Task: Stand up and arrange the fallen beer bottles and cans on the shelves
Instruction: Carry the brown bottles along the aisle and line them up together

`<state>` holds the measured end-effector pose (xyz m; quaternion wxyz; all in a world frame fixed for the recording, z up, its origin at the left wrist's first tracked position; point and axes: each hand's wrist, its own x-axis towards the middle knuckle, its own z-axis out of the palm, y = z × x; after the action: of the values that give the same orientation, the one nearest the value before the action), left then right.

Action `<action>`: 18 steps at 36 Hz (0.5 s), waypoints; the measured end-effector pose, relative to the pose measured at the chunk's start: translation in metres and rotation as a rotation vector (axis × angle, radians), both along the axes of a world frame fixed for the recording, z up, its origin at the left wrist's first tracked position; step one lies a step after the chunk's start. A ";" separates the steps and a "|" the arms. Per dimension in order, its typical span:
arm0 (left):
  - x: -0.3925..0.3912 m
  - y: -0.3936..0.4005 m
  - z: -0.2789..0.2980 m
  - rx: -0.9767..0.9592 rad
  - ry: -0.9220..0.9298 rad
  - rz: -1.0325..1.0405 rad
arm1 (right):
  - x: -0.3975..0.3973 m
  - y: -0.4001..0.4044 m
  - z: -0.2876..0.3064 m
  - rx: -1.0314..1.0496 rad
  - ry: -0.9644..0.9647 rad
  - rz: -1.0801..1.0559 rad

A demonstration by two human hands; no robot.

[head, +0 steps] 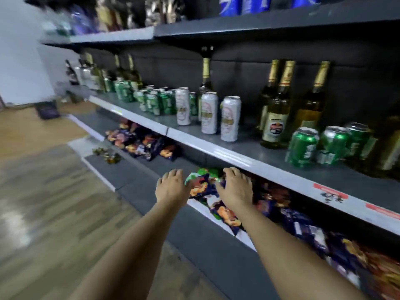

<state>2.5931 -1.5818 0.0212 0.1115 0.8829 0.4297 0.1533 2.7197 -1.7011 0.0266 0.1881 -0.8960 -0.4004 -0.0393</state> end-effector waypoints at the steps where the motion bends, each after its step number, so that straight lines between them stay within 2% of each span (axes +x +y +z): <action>1: -0.020 0.016 -0.006 -0.003 0.009 0.019 | -0.015 0.018 -0.007 -0.019 0.010 0.014; 10: -0.193 0.129 -0.060 -0.068 0.138 0.221 | -0.146 0.160 -0.061 -0.206 0.081 0.272; 13: -0.232 0.158 -0.075 -0.101 0.171 0.288 | -0.182 0.200 -0.072 -0.251 0.139 0.333; 18: -0.273 0.208 -0.095 -0.146 0.181 0.377 | -0.225 0.266 -0.090 -0.341 0.132 0.455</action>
<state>2.3197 -1.3738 -0.0738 0.1055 0.7867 0.6053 0.0601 2.4945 -1.4348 -0.0634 0.0645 -0.8023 -0.5789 0.1302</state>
